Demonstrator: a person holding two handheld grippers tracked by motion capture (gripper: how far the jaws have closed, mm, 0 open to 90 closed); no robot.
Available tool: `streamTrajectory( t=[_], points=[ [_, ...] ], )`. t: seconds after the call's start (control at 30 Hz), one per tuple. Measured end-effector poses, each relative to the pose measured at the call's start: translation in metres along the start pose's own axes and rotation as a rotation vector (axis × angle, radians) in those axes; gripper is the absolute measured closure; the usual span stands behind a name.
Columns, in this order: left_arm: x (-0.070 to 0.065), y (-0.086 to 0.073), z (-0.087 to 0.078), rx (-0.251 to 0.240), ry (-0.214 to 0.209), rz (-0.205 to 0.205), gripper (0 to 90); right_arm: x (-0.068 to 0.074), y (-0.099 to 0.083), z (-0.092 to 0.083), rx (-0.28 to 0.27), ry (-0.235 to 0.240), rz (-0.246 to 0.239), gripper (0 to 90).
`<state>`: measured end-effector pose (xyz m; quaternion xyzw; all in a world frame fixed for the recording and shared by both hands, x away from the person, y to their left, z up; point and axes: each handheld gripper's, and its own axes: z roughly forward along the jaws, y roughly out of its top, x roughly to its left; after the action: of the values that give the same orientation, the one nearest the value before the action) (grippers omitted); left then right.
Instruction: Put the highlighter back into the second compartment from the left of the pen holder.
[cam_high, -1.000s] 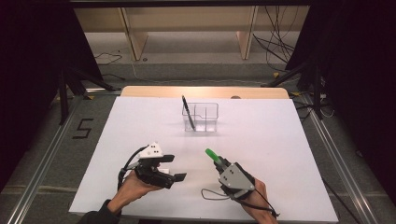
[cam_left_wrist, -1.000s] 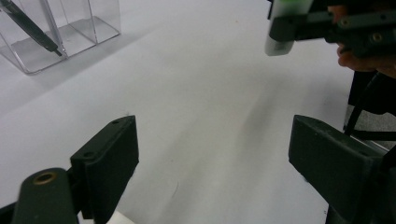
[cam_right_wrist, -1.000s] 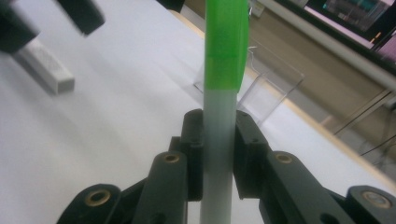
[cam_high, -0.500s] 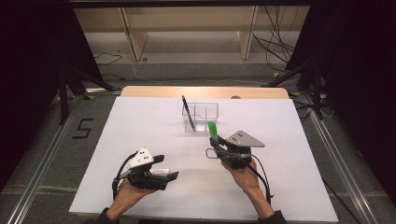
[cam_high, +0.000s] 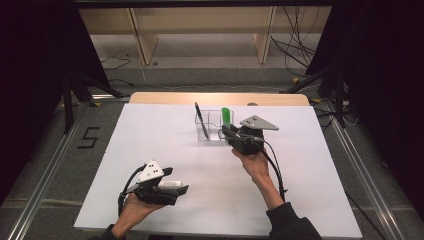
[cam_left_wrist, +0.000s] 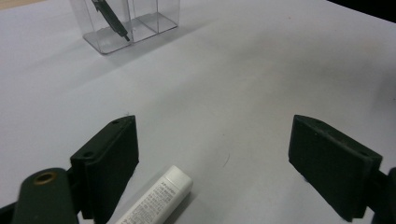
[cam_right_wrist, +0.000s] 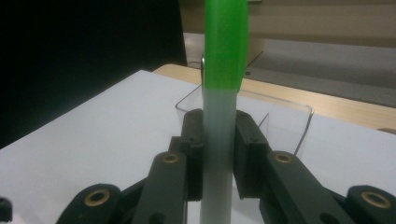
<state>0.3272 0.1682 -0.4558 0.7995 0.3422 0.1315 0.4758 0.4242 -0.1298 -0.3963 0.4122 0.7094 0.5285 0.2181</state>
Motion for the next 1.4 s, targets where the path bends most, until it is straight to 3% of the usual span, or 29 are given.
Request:
streamTrajectory(
  t=[0.23,0.57,0.73,1.03,1.4],
  points=[
    [0.004,0.0,-0.005,-0.052,-0.026,-0.034,15.8,-0.005,0.017,0.021,0.006,-0.024,0.001,77.2],
    [0.004,0.0,-0.003,-0.039,-0.021,-0.021,15.8,-0.01,0.038,0.05,0.035,-0.055,-0.011,77.2],
    [0.004,0.0,-0.004,-0.043,-0.014,-0.018,15.8,-0.012,0.047,0.059,0.039,-0.048,0.013,77.2],
    [0.003,0.0,-0.006,-0.047,0.006,0.0,15.9,-0.013,0.054,0.075,0.074,-0.09,-0.013,77.2],
    [0.002,-0.001,-0.006,-0.042,0.007,0.007,15.9,-0.016,0.054,0.089,0.092,-0.119,0.001,77.2]
  ],
)
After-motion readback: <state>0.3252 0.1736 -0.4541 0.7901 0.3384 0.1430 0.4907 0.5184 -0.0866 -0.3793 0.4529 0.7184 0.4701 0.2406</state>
